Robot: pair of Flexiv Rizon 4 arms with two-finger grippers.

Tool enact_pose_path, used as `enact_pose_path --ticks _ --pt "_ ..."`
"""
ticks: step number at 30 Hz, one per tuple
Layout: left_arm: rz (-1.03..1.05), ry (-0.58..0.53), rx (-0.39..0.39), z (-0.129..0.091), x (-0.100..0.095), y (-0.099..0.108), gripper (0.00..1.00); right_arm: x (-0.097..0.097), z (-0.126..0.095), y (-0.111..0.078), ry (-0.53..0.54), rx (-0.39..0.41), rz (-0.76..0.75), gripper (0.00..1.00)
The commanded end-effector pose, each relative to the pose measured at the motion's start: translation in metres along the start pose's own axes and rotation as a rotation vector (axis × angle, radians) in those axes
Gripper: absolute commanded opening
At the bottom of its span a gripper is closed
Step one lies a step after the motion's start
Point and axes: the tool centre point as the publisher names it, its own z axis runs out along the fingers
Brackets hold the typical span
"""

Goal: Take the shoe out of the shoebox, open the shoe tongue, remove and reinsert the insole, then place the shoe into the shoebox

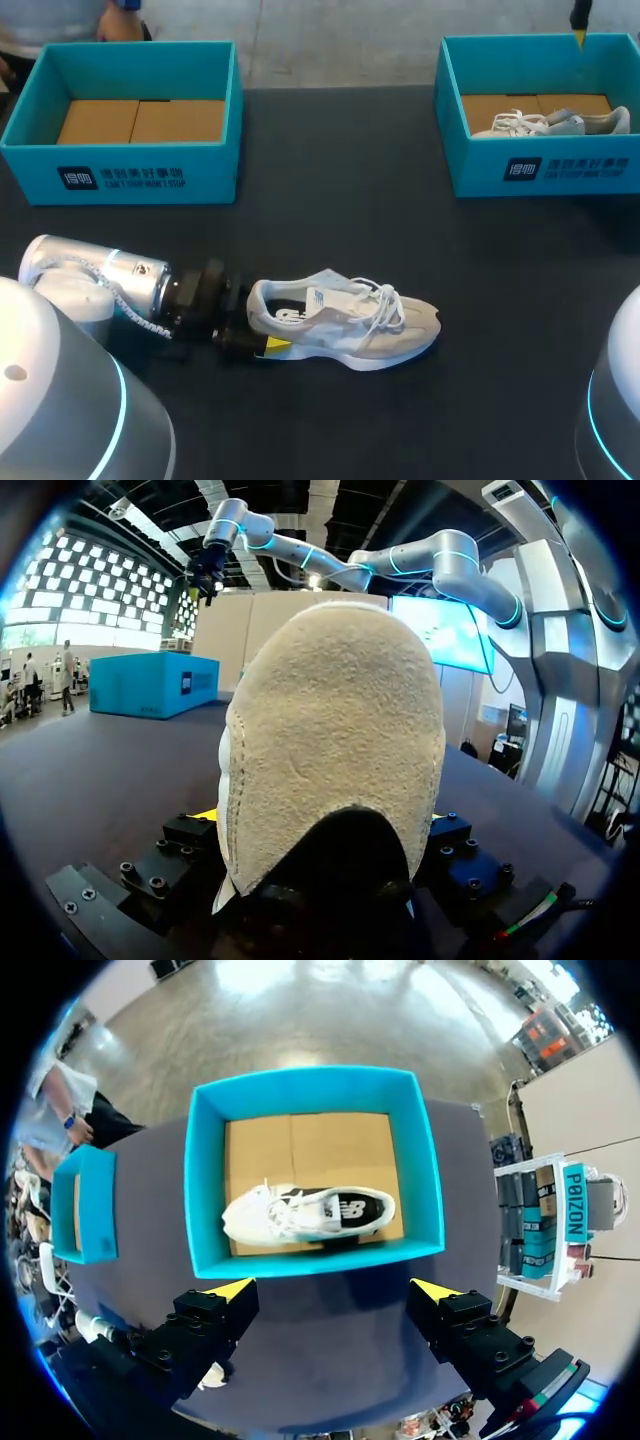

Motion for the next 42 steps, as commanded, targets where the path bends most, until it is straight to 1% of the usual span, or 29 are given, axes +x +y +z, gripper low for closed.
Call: enact_pose_path --ticks 1,8,13,20,24,42 --pt "-0.001 -0.001 -0.001 0.000 -0.002 0.003 0.00 0.015 -0.011 -0.008 -0.022 -0.018 0.009 1.00" --pt "-0.001 -0.001 -0.001 0.000 -0.002 0.003 0.00 0.041 -0.018 -0.021 -0.028 -0.013 0.014 1.00" --pt "-0.001 -0.001 -0.001 0.000 -0.002 0.003 0.00 0.058 -0.026 -0.030 -0.044 -0.024 0.039 1.00" --pt "-0.001 -0.001 -0.001 0.000 -0.002 0.003 0.00 0.081 -0.027 -0.047 -0.032 -0.025 0.102 1.00" --pt "-0.001 -0.001 -0.001 0.000 -0.002 0.003 0.00 0.091 -0.028 -0.062 -0.033 0.030 0.151 1.00" --pt "-0.001 -0.001 -0.001 0.000 -0.002 0.003 0.00 0.091 -0.028 -0.062 -0.033 0.030 0.151 1.00"
